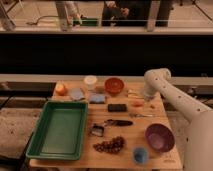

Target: Place pepper in plastic cup

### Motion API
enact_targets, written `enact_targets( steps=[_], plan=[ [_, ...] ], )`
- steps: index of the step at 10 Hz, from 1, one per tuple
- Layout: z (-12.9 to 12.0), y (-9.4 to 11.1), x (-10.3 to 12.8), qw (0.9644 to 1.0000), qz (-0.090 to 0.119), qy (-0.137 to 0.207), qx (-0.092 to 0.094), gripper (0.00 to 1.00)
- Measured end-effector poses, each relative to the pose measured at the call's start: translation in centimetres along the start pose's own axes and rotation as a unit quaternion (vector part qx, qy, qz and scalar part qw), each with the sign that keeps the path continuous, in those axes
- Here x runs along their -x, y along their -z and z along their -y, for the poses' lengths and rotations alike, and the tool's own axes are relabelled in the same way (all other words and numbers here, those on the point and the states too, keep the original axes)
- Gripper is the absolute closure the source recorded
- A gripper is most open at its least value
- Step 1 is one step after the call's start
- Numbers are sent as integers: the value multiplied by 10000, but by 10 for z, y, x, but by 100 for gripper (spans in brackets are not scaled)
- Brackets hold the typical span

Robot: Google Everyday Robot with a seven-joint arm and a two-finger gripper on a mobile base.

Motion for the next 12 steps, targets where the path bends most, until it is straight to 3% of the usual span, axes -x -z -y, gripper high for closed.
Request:
enact_targets(
  steps=[2,5,9,12],
  plan=[
    [3,-2,4,10000,25,37,10,30],
    [6,-6,7,10000,74,60,21,38],
    [6,-10,-1,9999,138,-34,42,38],
    [5,-15,-7,9998,168,-105,90,46]
  ],
)
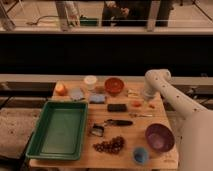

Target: Place pepper in plastic cup

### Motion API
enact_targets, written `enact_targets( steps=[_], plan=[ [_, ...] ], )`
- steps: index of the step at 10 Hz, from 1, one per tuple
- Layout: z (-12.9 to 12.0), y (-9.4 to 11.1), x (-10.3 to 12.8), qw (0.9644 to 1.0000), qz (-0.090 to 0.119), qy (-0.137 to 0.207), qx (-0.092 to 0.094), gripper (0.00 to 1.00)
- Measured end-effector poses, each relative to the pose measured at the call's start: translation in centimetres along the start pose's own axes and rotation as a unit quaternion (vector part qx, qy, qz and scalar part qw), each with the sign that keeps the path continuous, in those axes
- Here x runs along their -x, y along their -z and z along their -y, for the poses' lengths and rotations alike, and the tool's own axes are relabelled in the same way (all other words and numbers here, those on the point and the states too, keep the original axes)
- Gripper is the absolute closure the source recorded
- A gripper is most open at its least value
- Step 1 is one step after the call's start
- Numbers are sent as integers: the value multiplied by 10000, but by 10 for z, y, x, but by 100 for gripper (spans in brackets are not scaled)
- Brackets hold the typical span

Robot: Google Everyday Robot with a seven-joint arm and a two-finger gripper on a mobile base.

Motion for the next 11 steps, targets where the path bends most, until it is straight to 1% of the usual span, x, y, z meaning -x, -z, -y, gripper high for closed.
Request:
enact_targets(
  steps=[2,7,9,11],
  plan=[
    [0,-2,-1,10000,7,-13,23,46],
    [3,-6,4,10000,30,58,74,46],
    [4,-7,5,9999,31,81,82,59],
    [3,-6,5,9999,28,86,83,80]
  ],
)
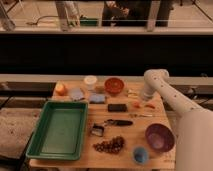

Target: Place pepper in plastic cup

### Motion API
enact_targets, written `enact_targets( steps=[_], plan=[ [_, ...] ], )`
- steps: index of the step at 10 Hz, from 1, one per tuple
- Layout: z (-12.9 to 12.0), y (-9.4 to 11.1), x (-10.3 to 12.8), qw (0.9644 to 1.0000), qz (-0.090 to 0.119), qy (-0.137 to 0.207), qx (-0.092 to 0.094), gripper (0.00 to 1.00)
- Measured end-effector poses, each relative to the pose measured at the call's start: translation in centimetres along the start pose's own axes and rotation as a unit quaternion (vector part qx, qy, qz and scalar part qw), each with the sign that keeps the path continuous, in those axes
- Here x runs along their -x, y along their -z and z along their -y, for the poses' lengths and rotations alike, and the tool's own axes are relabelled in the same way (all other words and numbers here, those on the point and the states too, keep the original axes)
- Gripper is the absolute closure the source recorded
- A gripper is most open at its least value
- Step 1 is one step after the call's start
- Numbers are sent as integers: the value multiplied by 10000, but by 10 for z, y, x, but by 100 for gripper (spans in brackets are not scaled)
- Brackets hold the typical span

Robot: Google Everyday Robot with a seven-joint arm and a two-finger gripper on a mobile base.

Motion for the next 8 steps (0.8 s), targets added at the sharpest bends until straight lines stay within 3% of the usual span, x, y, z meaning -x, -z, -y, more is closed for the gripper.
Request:
enact_targets(
  steps=[2,4,8],
  plan=[
    [0,3,0,10000,8,7,-51,98],
    [0,12,0,9999,58,-23,-150,100],
    [-6,61,-13,9976,398,-251,-506,100]
  ],
)
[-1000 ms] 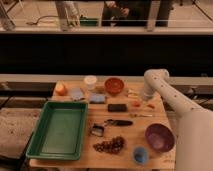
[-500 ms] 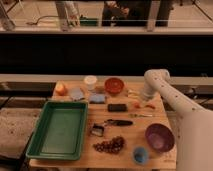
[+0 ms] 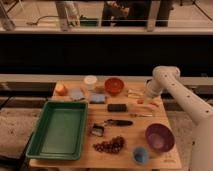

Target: Place pepper in plastic cup

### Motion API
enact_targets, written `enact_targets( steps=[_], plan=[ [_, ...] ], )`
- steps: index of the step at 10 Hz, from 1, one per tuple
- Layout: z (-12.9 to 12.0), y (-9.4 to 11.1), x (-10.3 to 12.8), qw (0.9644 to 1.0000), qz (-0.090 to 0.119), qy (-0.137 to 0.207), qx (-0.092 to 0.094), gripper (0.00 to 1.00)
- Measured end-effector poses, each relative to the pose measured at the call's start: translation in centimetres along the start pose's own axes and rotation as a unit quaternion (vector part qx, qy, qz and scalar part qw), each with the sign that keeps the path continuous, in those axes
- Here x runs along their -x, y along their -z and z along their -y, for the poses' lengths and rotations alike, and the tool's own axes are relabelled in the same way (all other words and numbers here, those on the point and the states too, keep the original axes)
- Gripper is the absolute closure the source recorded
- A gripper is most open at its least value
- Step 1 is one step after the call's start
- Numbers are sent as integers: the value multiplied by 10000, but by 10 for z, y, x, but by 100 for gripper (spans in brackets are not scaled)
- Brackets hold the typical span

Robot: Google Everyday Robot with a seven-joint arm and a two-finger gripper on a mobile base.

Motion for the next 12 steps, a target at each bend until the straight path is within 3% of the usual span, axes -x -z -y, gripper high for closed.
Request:
enact_targets(
  steps=[4,8,10,12],
  plan=[
    [-21,38,-2,9986,411,-224,-258,100],
    [-38,76,12,9932,976,-354,-523,100],
    [-43,89,20,9871,1434,-386,-598,100],
    [-54,108,24,9771,1951,-488,-688,100]
  ],
)
